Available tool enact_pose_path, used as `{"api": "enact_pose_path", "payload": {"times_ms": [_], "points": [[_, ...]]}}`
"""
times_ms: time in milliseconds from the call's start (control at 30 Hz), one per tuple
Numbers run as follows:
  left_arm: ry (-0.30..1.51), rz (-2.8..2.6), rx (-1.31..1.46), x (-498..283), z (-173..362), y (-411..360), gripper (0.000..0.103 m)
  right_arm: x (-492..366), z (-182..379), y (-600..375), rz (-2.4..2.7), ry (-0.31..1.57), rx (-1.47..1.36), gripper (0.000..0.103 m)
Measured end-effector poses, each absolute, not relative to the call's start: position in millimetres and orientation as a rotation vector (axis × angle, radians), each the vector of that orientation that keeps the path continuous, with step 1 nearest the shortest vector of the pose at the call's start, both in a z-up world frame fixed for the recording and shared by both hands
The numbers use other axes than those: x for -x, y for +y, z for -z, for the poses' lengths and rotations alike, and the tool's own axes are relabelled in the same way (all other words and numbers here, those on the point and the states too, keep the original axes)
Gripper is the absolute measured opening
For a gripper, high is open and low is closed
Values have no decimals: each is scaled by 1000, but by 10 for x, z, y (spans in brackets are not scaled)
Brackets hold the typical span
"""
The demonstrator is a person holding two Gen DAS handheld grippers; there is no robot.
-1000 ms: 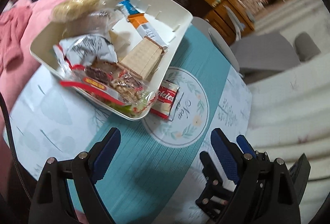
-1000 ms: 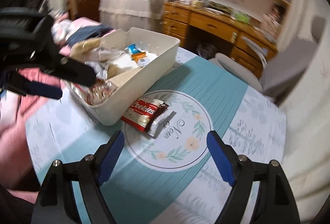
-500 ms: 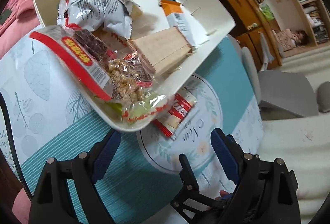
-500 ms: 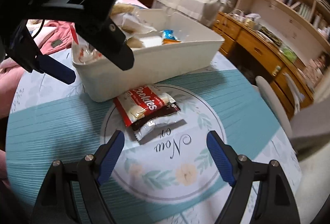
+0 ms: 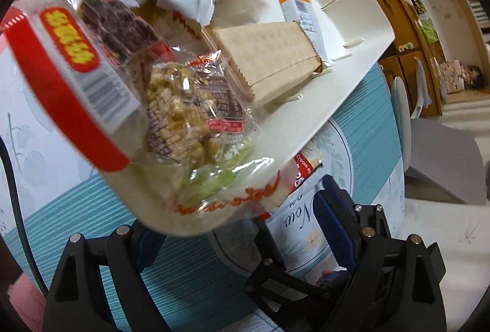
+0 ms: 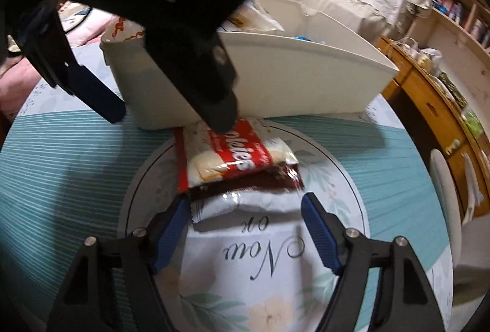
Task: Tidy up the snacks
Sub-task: 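Grasp the brown snowflake packet with the right tool while the left tool reaches the Cookies bag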
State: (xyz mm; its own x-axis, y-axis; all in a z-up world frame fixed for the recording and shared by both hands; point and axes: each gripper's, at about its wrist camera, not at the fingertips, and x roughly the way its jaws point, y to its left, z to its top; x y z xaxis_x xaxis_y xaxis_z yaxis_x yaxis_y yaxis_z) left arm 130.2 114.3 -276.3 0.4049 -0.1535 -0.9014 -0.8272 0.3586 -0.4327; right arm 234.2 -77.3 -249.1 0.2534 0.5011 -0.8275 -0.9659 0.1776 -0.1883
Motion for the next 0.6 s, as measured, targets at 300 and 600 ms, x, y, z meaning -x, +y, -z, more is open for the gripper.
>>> {"api": "enact_pose_path", "payload": {"times_ms": [300, 600], "points": [[1092, -594, 1212, -1454, 2926, 1175, 88, -2375, 2485, -704, -1271, 813, 778, 48], [1070, -666, 1265, -1657, 3049, 1183, 88, -2279, 2446, -944, -1262, 913, 733, 28]]}}
